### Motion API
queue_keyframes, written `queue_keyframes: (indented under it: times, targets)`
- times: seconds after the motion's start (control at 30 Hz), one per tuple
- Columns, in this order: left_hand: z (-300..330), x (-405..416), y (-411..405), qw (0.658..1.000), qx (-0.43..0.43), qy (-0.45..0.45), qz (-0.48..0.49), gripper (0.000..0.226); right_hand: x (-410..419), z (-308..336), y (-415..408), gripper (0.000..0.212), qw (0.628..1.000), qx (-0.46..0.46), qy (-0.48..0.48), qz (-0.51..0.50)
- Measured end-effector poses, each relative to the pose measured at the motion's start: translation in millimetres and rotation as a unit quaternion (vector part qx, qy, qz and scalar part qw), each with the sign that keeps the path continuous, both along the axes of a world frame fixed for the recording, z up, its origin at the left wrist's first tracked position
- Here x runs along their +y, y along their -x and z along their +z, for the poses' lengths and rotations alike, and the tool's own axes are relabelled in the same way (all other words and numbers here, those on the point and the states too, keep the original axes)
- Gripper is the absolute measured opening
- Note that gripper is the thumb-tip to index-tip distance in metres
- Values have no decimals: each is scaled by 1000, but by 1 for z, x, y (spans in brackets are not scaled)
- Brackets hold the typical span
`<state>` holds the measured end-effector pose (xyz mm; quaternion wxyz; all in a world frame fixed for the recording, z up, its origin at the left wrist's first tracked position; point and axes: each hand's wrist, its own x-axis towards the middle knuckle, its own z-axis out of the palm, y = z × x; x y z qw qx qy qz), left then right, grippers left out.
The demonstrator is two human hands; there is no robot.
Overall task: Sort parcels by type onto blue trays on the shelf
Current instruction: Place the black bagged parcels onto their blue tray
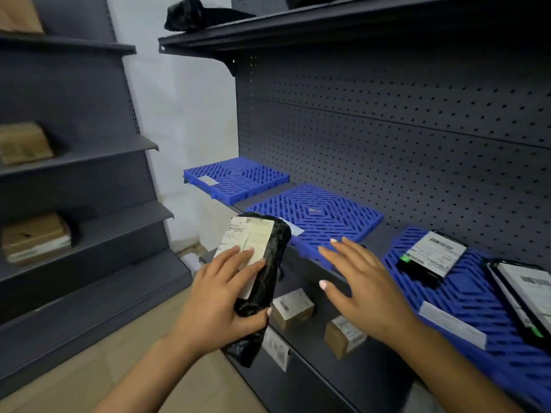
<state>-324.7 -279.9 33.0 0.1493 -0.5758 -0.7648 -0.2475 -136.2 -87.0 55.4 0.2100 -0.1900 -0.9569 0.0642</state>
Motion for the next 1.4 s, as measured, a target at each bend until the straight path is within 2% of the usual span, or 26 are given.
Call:
queue_keyframes:
  times: [0.37, 0.57, 0.83, 0.97, 1.13, 1.4]
  targets:
    - [8, -31, 147, 1000, 12, 0, -17, 75, -31, -8, 130, 65, 998, 22, 21, -45]
    - [4, -19, 199, 1000, -1, 0, -20, 75, -20, -9, 182, 61, 999, -8, 27, -42]
    - [11, 33, 270, 1000, 5, 8, -19, 75, 37, 4, 260, 59, 999, 10, 30, -25]
    - [27, 62, 305, 998, 46, 16, -41, 74, 70, 19, 296, 61, 1000, 17, 13, -15]
    - [44, 99, 347, 998, 52, -13, -42, 73, 105, 38, 328, 61, 1000, 6, -6, -7]
    - [59, 180, 438, 995, 54, 0, -86, 74, 148, 56, 385, 57, 998, -8, -31, -52]
